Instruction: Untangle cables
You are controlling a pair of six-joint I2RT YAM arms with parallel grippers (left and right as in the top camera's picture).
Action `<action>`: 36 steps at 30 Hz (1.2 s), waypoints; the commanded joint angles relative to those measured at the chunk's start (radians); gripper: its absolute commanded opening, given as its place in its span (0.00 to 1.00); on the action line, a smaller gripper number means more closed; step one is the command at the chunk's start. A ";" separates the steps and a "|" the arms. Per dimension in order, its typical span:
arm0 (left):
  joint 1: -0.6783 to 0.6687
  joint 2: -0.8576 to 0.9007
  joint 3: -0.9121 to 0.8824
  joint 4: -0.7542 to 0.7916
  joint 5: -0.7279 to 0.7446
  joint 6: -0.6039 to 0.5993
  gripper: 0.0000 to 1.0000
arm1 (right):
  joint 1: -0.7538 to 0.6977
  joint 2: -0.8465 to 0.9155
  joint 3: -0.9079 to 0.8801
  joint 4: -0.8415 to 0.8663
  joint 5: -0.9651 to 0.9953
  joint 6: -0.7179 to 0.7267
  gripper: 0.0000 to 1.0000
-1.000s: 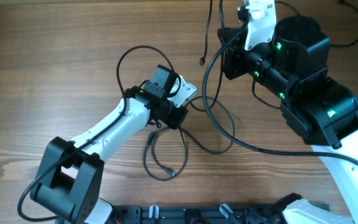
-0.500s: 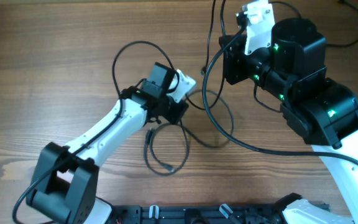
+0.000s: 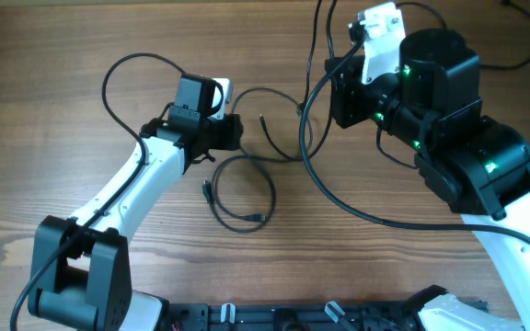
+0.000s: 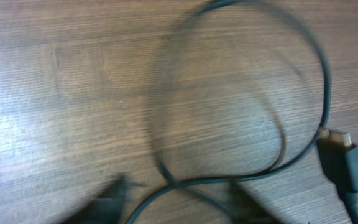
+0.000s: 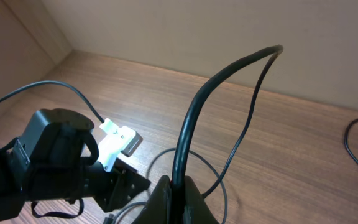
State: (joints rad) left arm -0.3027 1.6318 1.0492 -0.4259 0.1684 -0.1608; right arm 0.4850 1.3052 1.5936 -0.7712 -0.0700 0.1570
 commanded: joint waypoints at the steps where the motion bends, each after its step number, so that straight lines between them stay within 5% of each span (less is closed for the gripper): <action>1: -0.003 -0.020 -0.003 -0.048 -0.002 -0.034 1.00 | -0.008 0.001 0.011 0.008 0.032 0.004 0.04; 5: -0.003 -0.020 -0.003 -0.083 -0.001 -0.066 1.00 | -0.008 0.001 0.011 0.008 0.140 0.056 0.04; 13: -0.006 -0.020 -0.003 -0.063 0.234 -0.121 1.00 | -0.130 0.014 0.010 0.005 0.204 0.072 0.04; 27: -0.082 -0.020 -0.003 -0.060 0.235 -0.122 1.00 | -0.417 0.218 0.001 -0.055 0.204 0.110 0.04; 36: -0.126 -0.020 -0.004 -0.003 0.235 -0.256 1.00 | -0.475 0.319 0.001 -0.144 0.208 0.113 0.04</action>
State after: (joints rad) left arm -0.4015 1.6306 1.0489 -0.4351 0.3912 -0.3809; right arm 0.0261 1.6051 1.5929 -0.8982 0.1173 0.2581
